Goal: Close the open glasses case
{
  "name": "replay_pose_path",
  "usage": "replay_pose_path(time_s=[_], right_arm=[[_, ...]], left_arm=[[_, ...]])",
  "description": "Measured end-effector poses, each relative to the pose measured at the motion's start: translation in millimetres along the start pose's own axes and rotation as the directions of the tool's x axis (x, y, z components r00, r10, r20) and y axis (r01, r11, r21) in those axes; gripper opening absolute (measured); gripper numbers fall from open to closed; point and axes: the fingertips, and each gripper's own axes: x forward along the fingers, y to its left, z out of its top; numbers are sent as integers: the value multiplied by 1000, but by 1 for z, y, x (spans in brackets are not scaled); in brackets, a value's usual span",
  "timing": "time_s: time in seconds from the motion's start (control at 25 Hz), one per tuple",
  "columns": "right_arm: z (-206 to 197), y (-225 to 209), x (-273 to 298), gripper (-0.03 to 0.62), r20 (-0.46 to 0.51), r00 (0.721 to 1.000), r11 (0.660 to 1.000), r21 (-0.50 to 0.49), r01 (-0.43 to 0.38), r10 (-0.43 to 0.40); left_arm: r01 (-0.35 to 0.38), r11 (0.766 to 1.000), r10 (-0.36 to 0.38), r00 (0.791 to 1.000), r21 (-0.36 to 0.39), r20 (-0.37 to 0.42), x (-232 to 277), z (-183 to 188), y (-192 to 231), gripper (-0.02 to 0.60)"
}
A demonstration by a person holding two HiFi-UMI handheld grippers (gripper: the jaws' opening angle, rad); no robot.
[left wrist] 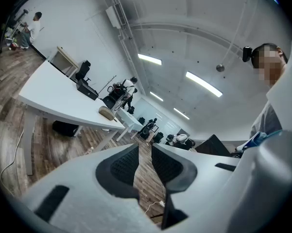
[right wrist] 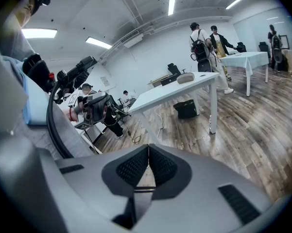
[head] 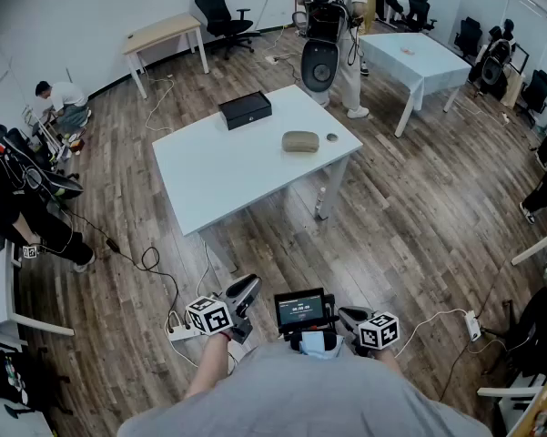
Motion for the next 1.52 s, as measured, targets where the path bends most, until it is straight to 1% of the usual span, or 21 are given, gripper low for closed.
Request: replay_pose_path(time_s=[0.48, 0.68, 0.96, 1.2, 1.28, 1.36, 1.52], right_arm=[[4, -5, 10, 32, -17, 1000, 1000, 6, 5, -5], [9, 1, 14, 34, -12, 999, 999, 35, -39, 39], [8, -1, 17, 35, -34, 999, 999, 26, -21, 22], [4, -2, 23, 35, -53, 998, 998, 53, -20, 23], [1, 0, 27, 35, -57, 998, 997, 69, -30, 34], [0, 3, 30, 35, -43, 998, 993, 106, -50, 55], [17, 9, 32, 35, 49, 994, 969, 223, -109, 101]], left_arm=[[-9, 1000, 9, 1000, -17, 13, 3, 9, 17, 71], [1, 1000, 0, 1000, -23, 15, 6, 15, 21, 71], [16, 999, -15, 1000, -28, 5, 11, 16, 21, 71], [6, 999, -6, 1000, -50, 7, 11, 17, 30, 71], [3, 998, -2, 1000, -61, 11, 8, 16, 33, 71], [0, 997, 2, 1000, -73, 19, 5, 16, 37, 71], [6, 995, -2, 999, -96, 46, 1, 23, 41, 71]])
